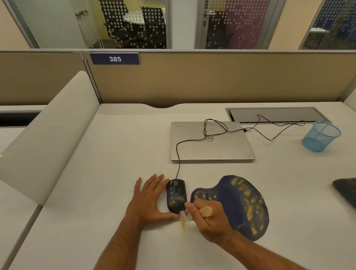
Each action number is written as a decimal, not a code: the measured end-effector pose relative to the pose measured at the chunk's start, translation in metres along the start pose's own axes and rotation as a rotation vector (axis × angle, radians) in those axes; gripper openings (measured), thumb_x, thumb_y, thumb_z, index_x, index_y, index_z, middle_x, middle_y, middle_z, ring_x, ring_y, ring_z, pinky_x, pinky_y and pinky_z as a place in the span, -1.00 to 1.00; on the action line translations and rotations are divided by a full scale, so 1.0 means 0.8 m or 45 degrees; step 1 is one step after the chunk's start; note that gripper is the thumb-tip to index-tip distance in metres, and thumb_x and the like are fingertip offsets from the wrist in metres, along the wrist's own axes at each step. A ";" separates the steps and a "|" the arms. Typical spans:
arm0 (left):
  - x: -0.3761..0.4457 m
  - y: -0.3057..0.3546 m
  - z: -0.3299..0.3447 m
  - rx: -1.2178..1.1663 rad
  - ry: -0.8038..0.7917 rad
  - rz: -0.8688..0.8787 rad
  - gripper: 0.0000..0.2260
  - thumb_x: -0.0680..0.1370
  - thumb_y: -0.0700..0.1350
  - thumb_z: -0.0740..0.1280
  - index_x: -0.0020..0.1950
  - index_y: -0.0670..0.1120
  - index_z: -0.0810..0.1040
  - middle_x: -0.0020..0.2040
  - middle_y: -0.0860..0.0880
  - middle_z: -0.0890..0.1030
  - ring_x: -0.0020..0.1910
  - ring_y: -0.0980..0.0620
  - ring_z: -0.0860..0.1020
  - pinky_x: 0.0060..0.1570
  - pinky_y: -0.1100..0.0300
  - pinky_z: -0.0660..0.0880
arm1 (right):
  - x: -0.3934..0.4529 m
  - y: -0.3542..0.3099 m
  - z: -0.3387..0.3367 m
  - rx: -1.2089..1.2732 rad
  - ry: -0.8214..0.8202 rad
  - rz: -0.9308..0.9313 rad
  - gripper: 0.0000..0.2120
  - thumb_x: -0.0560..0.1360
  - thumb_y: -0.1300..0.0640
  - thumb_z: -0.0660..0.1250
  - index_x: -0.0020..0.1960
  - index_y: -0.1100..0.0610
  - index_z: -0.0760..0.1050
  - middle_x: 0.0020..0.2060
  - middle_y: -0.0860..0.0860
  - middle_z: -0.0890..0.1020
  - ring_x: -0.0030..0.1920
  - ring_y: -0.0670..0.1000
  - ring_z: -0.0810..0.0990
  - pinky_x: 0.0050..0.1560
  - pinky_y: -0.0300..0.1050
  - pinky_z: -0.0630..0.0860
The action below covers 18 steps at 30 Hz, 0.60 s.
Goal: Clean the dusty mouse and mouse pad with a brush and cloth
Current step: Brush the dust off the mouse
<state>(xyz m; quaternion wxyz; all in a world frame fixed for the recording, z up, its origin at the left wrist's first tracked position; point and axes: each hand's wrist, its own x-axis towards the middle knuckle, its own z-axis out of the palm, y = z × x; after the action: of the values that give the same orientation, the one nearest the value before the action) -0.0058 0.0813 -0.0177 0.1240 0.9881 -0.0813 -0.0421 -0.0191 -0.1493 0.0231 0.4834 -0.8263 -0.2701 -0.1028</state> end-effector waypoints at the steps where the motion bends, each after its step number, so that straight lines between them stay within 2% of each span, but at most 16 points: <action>1: 0.000 0.000 0.000 -0.005 0.011 0.002 0.11 0.21 0.71 0.04 0.62 0.13 -0.01 0.63 0.12 -0.04 0.59 0.12 -0.18 0.52 -0.15 -0.32 | 0.002 -0.002 -0.001 0.005 0.031 -0.019 -0.66 0.59 -0.01 0.23 -0.34 0.05 0.47 -0.48 -0.14 0.48 -0.49 -0.21 0.37 -0.48 -0.38 0.28; 3: -0.001 -0.001 0.001 -0.012 0.021 0.004 0.11 0.22 0.71 0.04 0.63 0.13 0.00 0.63 0.12 -0.03 0.59 0.13 -0.18 0.52 -0.14 -0.33 | 0.005 -0.005 -0.001 -0.043 0.000 -0.054 -0.66 0.59 -0.03 0.22 -0.29 0.09 0.53 -0.45 -0.10 0.54 -0.47 -0.20 0.41 -0.45 -0.41 0.29; 7: 0.000 -0.002 0.003 0.020 0.005 0.006 0.12 0.21 0.72 0.02 0.63 0.13 -0.03 0.63 0.12 -0.06 0.59 0.12 -0.19 0.52 -0.16 -0.32 | -0.004 -0.004 -0.001 -0.204 -0.186 -0.163 -0.62 0.60 -0.02 0.20 -0.33 0.11 0.47 -0.49 -0.04 0.51 -0.51 -0.10 0.36 -0.50 -0.36 0.23; 9: 0.001 -0.003 0.005 0.016 0.019 0.008 0.11 0.21 0.72 0.02 0.63 0.13 -0.03 0.63 0.12 -0.05 0.59 0.12 -0.19 0.52 -0.16 -0.32 | -0.004 -0.004 -0.003 -0.147 -0.148 -0.180 -0.62 0.61 -0.03 0.19 -0.30 0.13 0.52 -0.46 -0.03 0.55 -0.49 -0.08 0.43 -0.53 -0.27 0.33; 12: 0.001 -0.004 0.007 0.008 0.038 0.014 0.11 0.22 0.72 0.00 0.63 0.13 -0.01 0.63 0.12 -0.04 0.58 0.13 -0.19 0.52 -0.15 -0.32 | -0.002 -0.007 -0.003 -0.129 -0.172 -0.231 -0.71 0.60 0.00 0.24 -0.15 0.12 0.61 -0.34 -0.03 0.64 -0.39 -0.10 0.54 -0.41 -0.28 0.47; 15: 0.004 -0.007 0.008 0.039 -0.006 0.023 0.13 0.19 0.73 -0.06 0.63 0.13 -0.05 0.63 0.10 -0.08 0.58 0.10 -0.22 0.51 -0.17 -0.33 | -0.005 -0.008 -0.002 -0.237 -0.278 -0.297 -0.63 0.62 -0.04 0.18 -0.23 0.13 0.57 -0.40 -0.01 0.60 -0.46 -0.08 0.49 -0.46 -0.26 0.43; 18: 0.005 -0.008 0.009 0.033 -0.004 0.022 0.13 0.19 0.73 -0.04 0.63 0.13 -0.06 0.63 0.10 -0.08 0.59 0.09 -0.22 0.51 -0.19 -0.32 | -0.004 -0.009 -0.004 -0.225 -0.212 -0.328 -0.58 0.63 -0.06 0.14 -0.26 0.13 0.56 -0.42 -0.01 0.59 -0.48 -0.08 0.48 -0.48 -0.28 0.42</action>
<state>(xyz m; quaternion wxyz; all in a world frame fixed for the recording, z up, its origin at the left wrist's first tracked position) -0.0016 0.0847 -0.0263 0.1115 0.9888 -0.0905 -0.0415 -0.0256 -0.1508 0.0288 0.3677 -0.8298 -0.4028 -0.1184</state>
